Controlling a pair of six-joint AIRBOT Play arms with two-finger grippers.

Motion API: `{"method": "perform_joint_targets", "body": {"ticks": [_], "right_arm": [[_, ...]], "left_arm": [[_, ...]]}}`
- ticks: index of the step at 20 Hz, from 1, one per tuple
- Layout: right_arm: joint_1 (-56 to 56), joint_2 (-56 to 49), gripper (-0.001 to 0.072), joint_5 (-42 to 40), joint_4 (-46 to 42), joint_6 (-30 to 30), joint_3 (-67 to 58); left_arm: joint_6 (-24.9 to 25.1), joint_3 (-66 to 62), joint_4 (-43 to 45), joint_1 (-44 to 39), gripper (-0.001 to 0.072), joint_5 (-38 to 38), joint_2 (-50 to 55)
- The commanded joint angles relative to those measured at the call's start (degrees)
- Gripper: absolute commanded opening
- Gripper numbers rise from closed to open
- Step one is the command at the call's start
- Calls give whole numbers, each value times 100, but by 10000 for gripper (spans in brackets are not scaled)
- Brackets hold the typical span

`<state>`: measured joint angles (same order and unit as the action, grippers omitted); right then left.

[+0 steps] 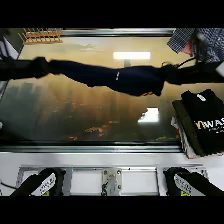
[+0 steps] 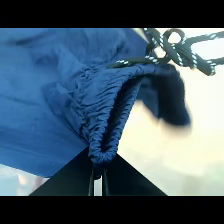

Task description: Fold the clothes and pants, and hang the long-sleeved shirts on hangers.

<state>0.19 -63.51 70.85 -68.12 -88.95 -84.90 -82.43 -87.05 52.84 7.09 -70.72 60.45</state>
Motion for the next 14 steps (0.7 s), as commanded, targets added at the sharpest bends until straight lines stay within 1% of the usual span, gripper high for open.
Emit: {"method": "perform_joint_targets", "body": {"ticks": [1, 3, 7, 10, 12, 14], "right_arm": [[4, 901, 26, 461, -323, -205, -815], [4, 1419, 26, 535, -323, -332, -815], [4, 2221, 26, 1043, -323, -675, -815], [4, 2577, 26, 1690, -323, -1034, -813], [4, 2634, 26, 2188, -275, -1296, -813], [4, 2551, 26, 2614, -160, -1401, -776]], "left_arm": [[-52, -988, -37, -39, 5, -79, -883], [-55, -1296, -35, -94, 5, -61, -1346], [-199, -1574, -33, -92, 4, 74, -2107], [-354, -1294, -31, -92, 4, 815, -2618], [-468, -1003, -35, -92, 4, 1233, -2776], [-601, -697, -39, -92, 4, 1342, -2712]]}}
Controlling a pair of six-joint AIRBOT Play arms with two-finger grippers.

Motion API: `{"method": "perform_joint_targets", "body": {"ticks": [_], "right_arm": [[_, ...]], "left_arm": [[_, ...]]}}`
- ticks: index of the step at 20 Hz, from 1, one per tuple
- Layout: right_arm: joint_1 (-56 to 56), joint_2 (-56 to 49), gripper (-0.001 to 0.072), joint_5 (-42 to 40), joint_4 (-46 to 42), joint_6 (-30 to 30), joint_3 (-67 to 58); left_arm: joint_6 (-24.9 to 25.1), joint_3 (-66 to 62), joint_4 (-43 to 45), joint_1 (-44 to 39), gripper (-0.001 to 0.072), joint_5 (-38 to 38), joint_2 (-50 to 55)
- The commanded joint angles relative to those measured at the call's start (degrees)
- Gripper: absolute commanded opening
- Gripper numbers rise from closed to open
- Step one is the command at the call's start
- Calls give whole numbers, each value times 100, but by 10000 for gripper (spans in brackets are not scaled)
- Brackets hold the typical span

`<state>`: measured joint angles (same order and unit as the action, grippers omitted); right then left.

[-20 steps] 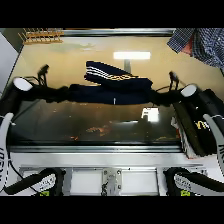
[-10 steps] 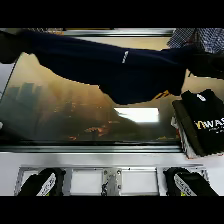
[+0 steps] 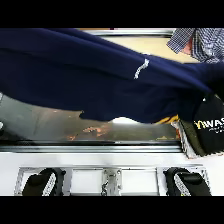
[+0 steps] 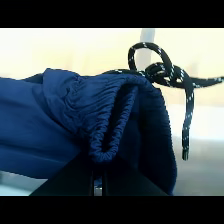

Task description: Fold the clothes and pants, and hang the long-sleeved shirts on hangers.

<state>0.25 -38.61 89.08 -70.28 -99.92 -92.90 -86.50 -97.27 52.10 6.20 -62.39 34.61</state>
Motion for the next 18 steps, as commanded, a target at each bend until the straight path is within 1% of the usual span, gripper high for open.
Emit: {"method": "perform_joint_targets", "body": {"ticks": [1, 4, 6, 8, 9, 11, 13, 15, 18], "right_arm": [[-2, -57, 26, 946, 138, -304, 74], [-4, -656, 26, 1038, 238, -284, 387], [-4, -1340, 26, 1025, 238, -181, 654], [-2, -2192, 26, 824, 236, 76, 721], [-2, -2627, 26, 481, 177, 177, 721], [0, -3357, 26, -260, 144, 179, 715], [-2, -3910, 26, -813, 83, 216, 702], [2, -4197, 26, -1294, -92, 223, 702], [2, -4251, 26, -1777, -435, 225, 702]], "left_arm": [[-254, 457, 20, -2, 4, 470, 0], [-291, 831, 20, -2, 4, 192, 686], [-291, 1043, 17, -4, 4, 24, 1379], [-289, 1141, 20, -68, 4, 9, 2159], [-275, 1139, 59, -170, 4, 39, 2559], [-205, 1113, 61, -452, 4, 321, 3381], [-177, 881, 83, -695, 5, 483, 4148], [-175, 476, 85, -796, 4, 431, 4889], [-184, 76, 79, -750, 4, 96, 5490]]}}
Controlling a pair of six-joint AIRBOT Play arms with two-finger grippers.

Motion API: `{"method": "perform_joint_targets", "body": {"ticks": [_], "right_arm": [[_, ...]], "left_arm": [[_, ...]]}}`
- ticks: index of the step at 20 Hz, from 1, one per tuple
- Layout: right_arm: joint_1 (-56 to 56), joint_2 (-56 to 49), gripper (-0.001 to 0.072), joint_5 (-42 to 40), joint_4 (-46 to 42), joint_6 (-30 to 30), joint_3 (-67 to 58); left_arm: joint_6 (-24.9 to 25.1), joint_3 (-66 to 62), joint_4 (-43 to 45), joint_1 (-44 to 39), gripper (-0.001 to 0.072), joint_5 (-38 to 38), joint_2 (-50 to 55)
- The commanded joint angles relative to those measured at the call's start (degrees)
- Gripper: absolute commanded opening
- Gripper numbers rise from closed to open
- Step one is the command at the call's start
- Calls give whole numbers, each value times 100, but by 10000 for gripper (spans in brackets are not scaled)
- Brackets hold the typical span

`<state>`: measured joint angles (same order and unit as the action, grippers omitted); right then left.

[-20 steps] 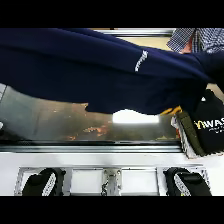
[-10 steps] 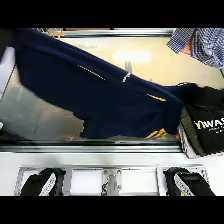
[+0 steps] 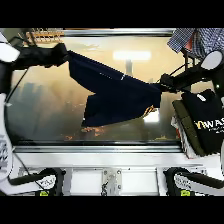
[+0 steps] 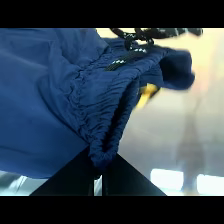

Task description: Fold the clothes and pants, and hang the long-sleeved shirts on hangers.

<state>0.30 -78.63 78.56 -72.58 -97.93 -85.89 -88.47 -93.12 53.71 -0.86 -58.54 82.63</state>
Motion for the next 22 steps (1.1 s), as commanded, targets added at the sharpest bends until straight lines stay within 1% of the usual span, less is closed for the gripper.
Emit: {"method": "perform_joint_targets", "body": {"ticks": [1, 2, 4, 5, 7, 10, 12, 15, 18, 22], "right_arm": [[-2, -240, 26, -737, -302, 90, 0], [-7, -240, 26, -688, -391, 243, 9], [-9, -240, 26, -605, -470, 505, 131], [-9, -234, 26, -608, -568, 511, 273], [-9, -216, 26, -625, -769, 511, 643], [-9, -216, 26, -940, -892, 514, 1346], [-9, -216, 26, -1390, -892, 509, 1864], [-9, -216, 26, -1919, -885, 494, 2494], [-9, -219, 27, -2332, -831, 492, 2933], [-13, -243, 30, -2583, -669, 494, 3112]], "left_arm": [[15, -315, -72, -17, 4, -422, 723], [22, -184, -61, -17, 4, -529, 680], [15, 498, 389, -63, 4, -509, 328], [15, 1003, 680, -127, 4, -372, 98], [20, 2033, 977, -249, 4, -92, -278], [17, 3309, 916, -459, 4, 487, -485], [17, 3871, 920, -697, 4, 723, -483], [17, 4476, 935, -990, 4, 1239, -483], [-50, 4787, 922, -946, 4, 1696, -483], [-50, 4824, 909, -868, 4, 1683, -483]]}}
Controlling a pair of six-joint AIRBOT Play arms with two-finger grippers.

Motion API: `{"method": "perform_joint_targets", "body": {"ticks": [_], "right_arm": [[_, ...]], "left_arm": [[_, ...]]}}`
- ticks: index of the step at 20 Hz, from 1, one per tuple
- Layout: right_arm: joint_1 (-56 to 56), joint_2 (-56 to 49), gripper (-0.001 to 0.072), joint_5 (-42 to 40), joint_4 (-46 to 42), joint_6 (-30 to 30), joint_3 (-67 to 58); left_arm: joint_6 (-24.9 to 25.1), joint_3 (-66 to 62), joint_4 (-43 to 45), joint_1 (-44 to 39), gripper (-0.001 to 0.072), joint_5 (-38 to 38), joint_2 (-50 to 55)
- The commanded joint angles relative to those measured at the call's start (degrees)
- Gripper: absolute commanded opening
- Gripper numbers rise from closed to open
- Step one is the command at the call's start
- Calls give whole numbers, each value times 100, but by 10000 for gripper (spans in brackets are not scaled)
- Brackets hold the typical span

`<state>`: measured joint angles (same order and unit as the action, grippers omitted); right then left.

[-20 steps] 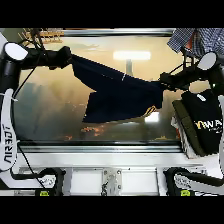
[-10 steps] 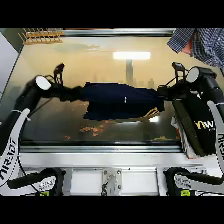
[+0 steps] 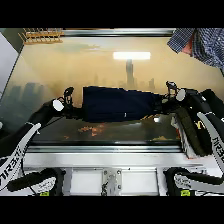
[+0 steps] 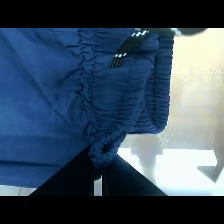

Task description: Fold the clothes and pants, and hang the long-sleeved shirts on hangers.

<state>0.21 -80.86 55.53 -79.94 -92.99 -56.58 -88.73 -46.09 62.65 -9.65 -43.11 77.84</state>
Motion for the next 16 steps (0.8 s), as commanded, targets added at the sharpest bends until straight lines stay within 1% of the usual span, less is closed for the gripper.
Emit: {"method": "perform_joint_targets", "body": {"ticks": [1, 2, 3, 4, 5, 6, 9, 11, 12, 13, 16], "right_arm": [[-4, -22, 31, -280, 72, 0, 181], [-2, -20, 38, -278, 116, 2, 177], [-2, 2, 42, -275, 210, 2, 170], [9, 66, 181, -258, 315, 4, 149], [13, 184, 452, -208, 321, 7, 116], [17, 361, 624, -94, 291, 37, 55], [179, 1108, 624, 157, 258, 155, -9], [304, 1644, 624, 136, 260, 153, -9], [319, 1834, 624, 96, 258, 153, -9], [328, 1989, 624, 37, 280, 153, -9], [328, 2153, 624, -2, 326, 151, -9]], "left_arm": [[-22, 120, 17, -31, 5, 87, -4], [-22, 120, 17, -76, 6, 22, -4], [-22, 114, 20, -105, 163, -35, -7], [-26, 50, 20, -107, 449, -142, -7], [-24, -74, 37, -57, 569, -372, -17], [-24, -221, 37, 61, 570, -629, -87], [-33, -372, 26, 575, 570, -999, -498], [-144, -111, -2, 815, 570, -901, -706], [-127, 98, -162, 850, 570, -774, -717], [-72, 275, -385, 837, 570, -654, -664], [437, 549, -1287, 658, 570, -415, -149]]}}
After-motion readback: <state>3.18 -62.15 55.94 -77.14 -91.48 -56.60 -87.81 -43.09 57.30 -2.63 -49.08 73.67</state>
